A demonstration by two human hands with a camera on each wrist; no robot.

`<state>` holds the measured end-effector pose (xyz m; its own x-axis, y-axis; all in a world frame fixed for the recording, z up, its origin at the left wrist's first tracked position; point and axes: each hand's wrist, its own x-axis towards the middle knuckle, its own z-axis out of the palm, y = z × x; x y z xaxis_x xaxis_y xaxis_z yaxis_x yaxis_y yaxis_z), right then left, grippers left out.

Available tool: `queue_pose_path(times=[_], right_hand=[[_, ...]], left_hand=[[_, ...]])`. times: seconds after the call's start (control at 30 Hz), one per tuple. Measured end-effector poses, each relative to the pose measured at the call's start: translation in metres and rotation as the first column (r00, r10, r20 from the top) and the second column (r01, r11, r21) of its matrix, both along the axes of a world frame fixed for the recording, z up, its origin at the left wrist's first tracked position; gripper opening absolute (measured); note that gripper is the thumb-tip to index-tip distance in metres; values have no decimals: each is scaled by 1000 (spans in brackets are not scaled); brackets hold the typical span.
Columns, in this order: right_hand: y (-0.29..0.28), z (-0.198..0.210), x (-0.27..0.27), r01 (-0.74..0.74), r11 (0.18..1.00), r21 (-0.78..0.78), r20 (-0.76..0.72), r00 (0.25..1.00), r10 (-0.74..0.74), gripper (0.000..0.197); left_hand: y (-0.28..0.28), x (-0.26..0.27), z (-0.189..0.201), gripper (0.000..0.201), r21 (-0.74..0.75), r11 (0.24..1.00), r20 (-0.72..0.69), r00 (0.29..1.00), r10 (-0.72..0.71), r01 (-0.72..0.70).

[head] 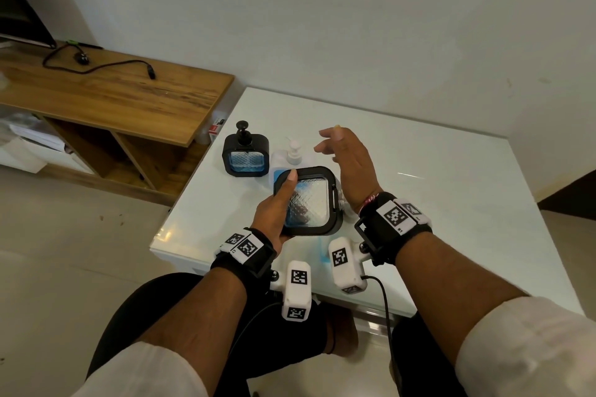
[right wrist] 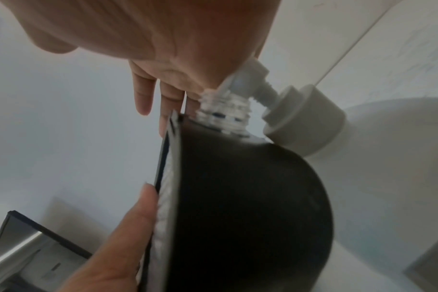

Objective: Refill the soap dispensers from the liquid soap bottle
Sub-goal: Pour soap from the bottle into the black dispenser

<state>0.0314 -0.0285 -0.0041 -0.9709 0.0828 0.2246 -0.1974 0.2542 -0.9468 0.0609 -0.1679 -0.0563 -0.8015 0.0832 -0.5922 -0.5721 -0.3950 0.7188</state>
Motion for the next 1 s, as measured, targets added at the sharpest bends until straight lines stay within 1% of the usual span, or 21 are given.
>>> queue_pose_path(times=[0.23, 0.33, 0.4, 0.47, 0.53, 0.63, 0.7, 0.8, 0.87, 1.0], right_hand=[[2, -3, 1, -20, 998, 59, 14, 1000, 19, 68], [3, -2, 0, 11, 1000, 2, 15, 1000, -11, 64], [1, -1, -1, 17, 999, -32, 17, 1000, -17, 62], [0, 0, -2, 21, 999, -24, 7, 1000, -21, 63], [-1, -1, -3, 2, 1000, 13, 6, 1000, -2, 66], [0, -6, 0, -45, 996, 83, 14, 999, 44, 66], [2, -6, 2, -34, 997, 75, 11, 999, 33, 67], [1, 1, 2, -9, 1000, 16, 3, 1000, 9, 68], [-1, 3, 1, -13, 1000, 20, -4, 1000, 13, 68], [-1, -4, 3, -66, 991, 115, 23, 998, 64, 66]], left_hand=[[0, -1, -1, 86, 3, 1000, -5, 1000, 3, -3], [0, 0, -2, 83, 13, 1000, -8, 1000, 0, 0], [-1, -1, -3, 90, 11, 1000, -9, 1000, 4, -4], [-1, -1, -3, 97, 4, 1000, -12, 1000, 7, -7], [0, -2, -3, 94, 3, 1000, -15, 1000, 1, -1], [0, -2, -2, 83, 7, 1000, -17, 1000, -11, 11], [2, -1, -3, 89, 5, 1000, -17, 1000, -6, 7], [2, 0, -2, 98, -6, 1000, -17, 1000, 2, -3], [1, 0, -2, 95, 6, 1000, -19, 1000, 10, -10], [1, -2, -3, 86, 9, 1000, -18, 1000, 6, -6]])
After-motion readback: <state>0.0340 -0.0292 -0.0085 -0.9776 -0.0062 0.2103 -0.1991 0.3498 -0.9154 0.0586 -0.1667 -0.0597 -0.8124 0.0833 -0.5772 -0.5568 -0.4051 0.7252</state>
